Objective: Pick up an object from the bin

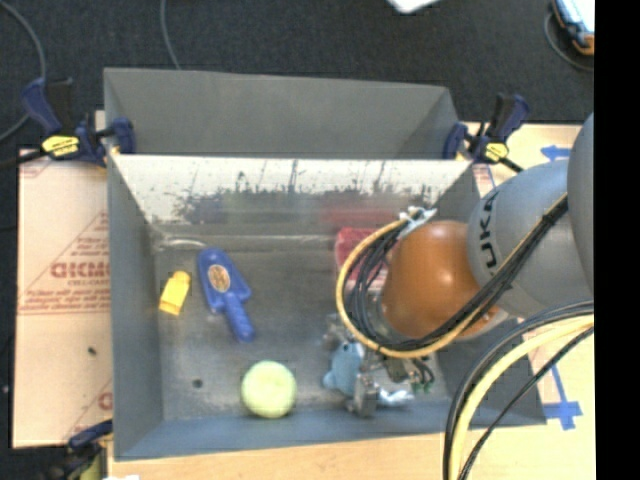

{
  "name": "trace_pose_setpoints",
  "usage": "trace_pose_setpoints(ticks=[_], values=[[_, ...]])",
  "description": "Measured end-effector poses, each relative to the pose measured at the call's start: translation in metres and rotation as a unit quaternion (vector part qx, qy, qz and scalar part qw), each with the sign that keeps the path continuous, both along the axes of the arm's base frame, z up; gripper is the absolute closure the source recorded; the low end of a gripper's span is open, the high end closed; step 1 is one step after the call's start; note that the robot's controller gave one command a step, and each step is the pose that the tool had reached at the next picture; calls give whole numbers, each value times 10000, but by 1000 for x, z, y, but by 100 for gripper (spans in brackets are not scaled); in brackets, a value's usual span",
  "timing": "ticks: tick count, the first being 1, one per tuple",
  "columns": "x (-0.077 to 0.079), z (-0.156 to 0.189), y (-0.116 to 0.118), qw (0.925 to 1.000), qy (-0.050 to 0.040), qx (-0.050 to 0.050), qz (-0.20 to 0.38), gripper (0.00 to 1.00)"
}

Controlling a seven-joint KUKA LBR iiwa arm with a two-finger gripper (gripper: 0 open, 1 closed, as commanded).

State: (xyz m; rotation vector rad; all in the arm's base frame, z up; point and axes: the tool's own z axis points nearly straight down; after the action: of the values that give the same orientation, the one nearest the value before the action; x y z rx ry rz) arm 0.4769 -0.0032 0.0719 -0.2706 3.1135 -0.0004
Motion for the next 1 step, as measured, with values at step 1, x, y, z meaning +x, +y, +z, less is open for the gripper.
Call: trace_pose_setpoints(ticks=[1], values=[[-2, 57, -20, 9997, 58, -3, -228, 0]])
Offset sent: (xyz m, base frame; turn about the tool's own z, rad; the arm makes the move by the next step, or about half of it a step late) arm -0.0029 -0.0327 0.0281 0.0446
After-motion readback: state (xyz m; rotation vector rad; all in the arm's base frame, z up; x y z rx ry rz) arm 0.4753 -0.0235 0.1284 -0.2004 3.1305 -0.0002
